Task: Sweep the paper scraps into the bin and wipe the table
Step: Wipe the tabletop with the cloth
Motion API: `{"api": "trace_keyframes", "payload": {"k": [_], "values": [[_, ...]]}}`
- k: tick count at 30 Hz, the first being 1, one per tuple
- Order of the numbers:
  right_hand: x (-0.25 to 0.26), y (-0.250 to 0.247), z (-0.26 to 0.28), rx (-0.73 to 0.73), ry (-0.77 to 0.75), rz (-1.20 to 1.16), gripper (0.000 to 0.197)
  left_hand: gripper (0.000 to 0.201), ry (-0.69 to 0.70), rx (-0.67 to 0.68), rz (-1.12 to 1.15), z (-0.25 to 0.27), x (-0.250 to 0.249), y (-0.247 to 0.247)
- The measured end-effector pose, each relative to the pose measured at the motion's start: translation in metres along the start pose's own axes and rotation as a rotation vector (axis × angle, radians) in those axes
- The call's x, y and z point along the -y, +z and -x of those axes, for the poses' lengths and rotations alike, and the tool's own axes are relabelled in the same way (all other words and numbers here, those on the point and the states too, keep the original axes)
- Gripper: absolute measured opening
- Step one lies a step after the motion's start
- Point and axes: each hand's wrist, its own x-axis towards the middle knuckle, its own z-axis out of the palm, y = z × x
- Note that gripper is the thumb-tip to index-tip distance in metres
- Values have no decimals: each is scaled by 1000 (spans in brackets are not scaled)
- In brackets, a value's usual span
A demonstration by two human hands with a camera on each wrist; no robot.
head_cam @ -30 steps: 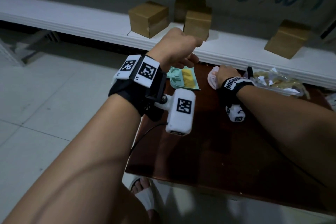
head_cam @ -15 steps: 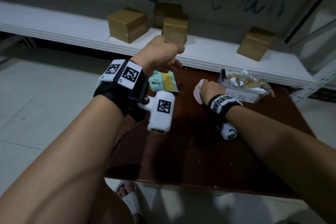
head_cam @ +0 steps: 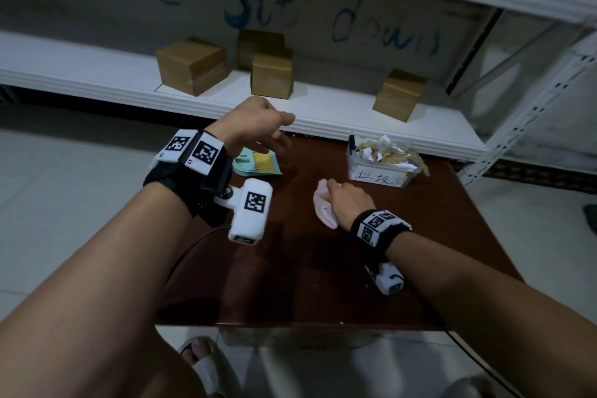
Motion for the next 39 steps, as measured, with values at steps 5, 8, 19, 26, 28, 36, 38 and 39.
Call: {"api": "trace_keyframes", "payload": {"k": [5,8,19,26,28,36,38,39], "values": [[-35,-3,6,-5,109,-14,38,31,2,-4,14,5,-1,-3],[-62,-2,9,22,223,-34,36,36,6,-6,16,6,-2,-3],[-171,-5,16,112,603,0,44,34,13,-7,9,-1,-1,3],[-225,-6,4,96,752,24,57,32,13,-22,13,-5,-2,2],[-241,3,-6,-10,797,-55,56,32,15,-24,1,-5,-2,2],[-267,4,-47,-162,808,-110,45,26,-7,-41,-81,-12,5,5],[-275,5,-57,-174,752,-119,47,25,-7,-49,-83,-15,6,7],[-276,4,-61,-179,720,-139,47,25,-6,-59,-79,-17,6,8]]}}
